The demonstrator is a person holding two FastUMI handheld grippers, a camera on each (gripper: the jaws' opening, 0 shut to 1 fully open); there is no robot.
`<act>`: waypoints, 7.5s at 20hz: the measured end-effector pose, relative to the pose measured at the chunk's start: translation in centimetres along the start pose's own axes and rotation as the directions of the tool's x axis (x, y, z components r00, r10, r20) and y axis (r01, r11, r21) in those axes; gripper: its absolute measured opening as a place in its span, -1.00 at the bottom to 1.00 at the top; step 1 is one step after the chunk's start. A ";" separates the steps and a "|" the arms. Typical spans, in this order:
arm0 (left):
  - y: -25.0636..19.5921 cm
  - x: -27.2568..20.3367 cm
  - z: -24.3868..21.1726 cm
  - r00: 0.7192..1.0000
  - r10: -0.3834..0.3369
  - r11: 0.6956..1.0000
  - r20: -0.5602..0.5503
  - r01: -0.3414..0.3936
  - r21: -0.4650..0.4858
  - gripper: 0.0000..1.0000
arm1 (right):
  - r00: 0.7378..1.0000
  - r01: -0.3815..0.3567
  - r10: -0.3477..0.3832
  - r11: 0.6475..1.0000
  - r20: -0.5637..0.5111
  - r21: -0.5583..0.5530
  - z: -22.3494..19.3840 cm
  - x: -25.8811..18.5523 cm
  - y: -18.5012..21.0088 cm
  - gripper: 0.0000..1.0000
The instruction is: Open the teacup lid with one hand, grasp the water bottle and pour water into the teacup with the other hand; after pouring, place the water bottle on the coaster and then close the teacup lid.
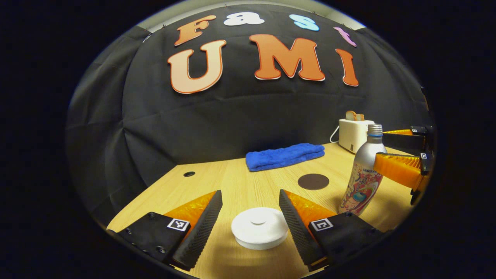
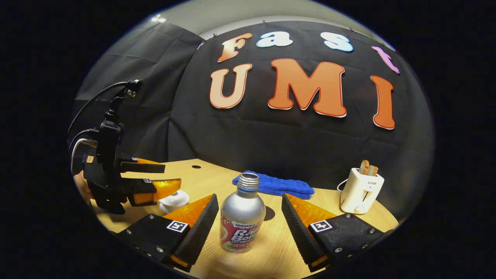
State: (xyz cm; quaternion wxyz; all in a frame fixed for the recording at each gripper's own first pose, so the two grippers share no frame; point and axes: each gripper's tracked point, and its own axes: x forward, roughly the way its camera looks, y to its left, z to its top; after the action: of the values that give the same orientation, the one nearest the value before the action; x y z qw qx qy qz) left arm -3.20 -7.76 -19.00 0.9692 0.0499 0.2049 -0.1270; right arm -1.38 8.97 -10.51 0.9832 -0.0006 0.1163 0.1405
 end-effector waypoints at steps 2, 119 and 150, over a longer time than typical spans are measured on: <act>-0.1 0.1 -0.9 0.999 0.016 1.000 -0.028 -0.016 0.010 0.96 | 1.000 -0.003 0.003 1.000 -0.022 -0.003 -0.7 0.3 0.2 0.96; 19.1 -6.6 -3.0 0.929 0.368 0.896 0.031 -0.346 -0.278 -0.41 | 0.897 0.442 0.155 -0.348 0.415 -0.827 6.6 8.3 7.6 0.58; 15.0 -5.5 -0.4 0.951 0.298 0.934 0.085 -0.272 -0.232 -0.33 | 0.963 0.248 0.091 0.074 0.255 -0.966 0.4 8.5 8.0 0.59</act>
State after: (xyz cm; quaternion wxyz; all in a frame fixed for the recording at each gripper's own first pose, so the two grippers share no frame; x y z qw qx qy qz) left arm -4.23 7.94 -16.47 0.9874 -0.0349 0.1500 0.0354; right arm 4.44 19.03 -11.85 0.7319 -0.6559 -0.1345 0.1269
